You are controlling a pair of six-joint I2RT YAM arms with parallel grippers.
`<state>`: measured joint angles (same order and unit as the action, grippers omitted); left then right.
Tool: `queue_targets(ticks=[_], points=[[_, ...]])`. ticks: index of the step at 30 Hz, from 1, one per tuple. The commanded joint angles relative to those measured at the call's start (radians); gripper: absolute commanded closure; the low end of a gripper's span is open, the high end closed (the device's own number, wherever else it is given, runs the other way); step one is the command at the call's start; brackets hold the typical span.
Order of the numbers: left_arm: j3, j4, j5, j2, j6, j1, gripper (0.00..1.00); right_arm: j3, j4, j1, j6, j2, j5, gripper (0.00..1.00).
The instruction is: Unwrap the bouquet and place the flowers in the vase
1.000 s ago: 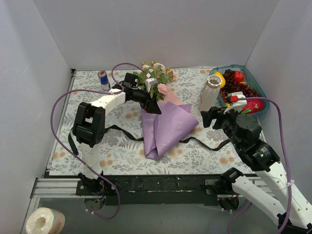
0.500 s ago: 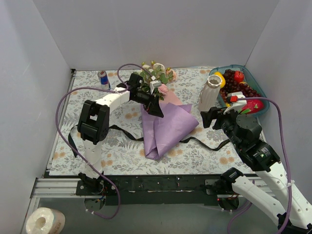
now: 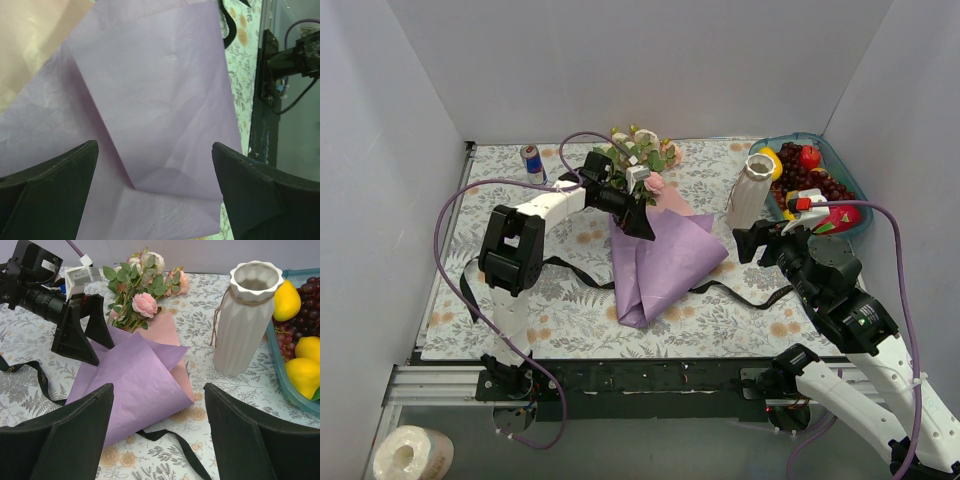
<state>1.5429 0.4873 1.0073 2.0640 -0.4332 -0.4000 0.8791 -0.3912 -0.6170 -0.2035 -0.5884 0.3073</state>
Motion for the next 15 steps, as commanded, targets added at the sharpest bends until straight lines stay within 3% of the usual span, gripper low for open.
queue_targets(ticks=[1, 15], points=[[0.068, 0.189, 0.126, -0.006, 0.134, -0.016, 0.05, 0.040, 0.023, 0.002, 0.004, 0.012, 0.007, 0.20], [0.221, 0.442, 0.231, -0.002, 0.235, -0.103, 0.10, 0.052, 0.009, 0.000, 0.001, 0.018, 0.019, 0.20]])
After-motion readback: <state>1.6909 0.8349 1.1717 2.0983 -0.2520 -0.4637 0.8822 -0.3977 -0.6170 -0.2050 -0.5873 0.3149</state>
